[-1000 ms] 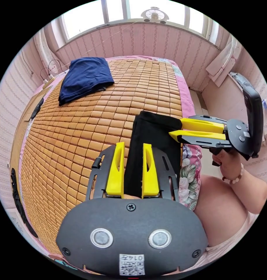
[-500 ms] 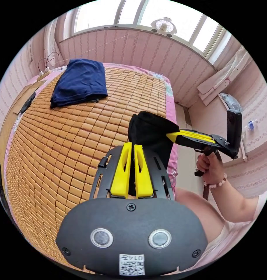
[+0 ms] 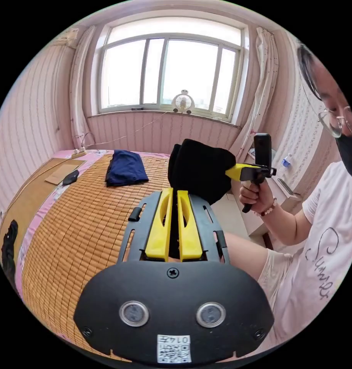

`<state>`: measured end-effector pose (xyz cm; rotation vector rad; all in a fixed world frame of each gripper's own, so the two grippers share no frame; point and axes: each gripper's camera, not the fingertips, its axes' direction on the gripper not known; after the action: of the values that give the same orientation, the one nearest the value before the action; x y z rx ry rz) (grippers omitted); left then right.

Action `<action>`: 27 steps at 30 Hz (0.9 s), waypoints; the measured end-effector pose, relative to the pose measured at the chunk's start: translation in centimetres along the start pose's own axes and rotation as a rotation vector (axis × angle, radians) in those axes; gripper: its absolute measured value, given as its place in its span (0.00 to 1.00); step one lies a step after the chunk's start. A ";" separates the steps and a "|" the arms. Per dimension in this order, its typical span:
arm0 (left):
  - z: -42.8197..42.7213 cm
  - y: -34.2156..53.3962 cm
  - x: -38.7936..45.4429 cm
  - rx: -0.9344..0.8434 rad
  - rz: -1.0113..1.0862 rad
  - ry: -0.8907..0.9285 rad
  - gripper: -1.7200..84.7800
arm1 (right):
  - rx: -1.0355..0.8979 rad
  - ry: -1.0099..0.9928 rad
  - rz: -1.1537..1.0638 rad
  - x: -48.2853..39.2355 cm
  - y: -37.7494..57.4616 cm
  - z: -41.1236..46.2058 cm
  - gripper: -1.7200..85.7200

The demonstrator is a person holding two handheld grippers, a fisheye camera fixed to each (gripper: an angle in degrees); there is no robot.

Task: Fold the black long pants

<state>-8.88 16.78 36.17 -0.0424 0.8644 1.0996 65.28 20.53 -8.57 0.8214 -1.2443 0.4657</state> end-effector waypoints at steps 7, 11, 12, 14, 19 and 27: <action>-19.2 21.6 -1.0 -0.112 -0.653 -0.449 0.08 | -0.778 -0.152 -0.029 -12.1 17.2 33.6 0.11; -25.7 28.2 3.6 -0.054 -0.856 -0.600 0.07 | -0.892 -0.061 -0.057 -15.4 23.3 37.6 0.11; -25.8 29.4 4.0 -0.049 -0.898 -0.574 0.08 | -0.893 -0.044 -0.060 -15.6 23.8 38.0 0.11; -24.8 30.7 3.8 -0.028 -0.954 -0.489 0.08 | -0.902 0.029 -0.077 -16.4 25.4 39.9 0.11; -19.6 30.2 1.9 -0.038 -0.983 -0.253 0.10 | -0.977 0.164 -0.157 -18.1 28.4 47.0 0.13; -19.2 28.4 -1.5 -0.104 -1.031 -0.311 0.08 | -1.018 0.316 -0.247 -19.6 33.9 56.7 0.11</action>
<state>-42.91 21.21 34.55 -0.3538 0.3911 0.1638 -0.83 1.27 -11.86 0.0140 -0.8924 -0.2483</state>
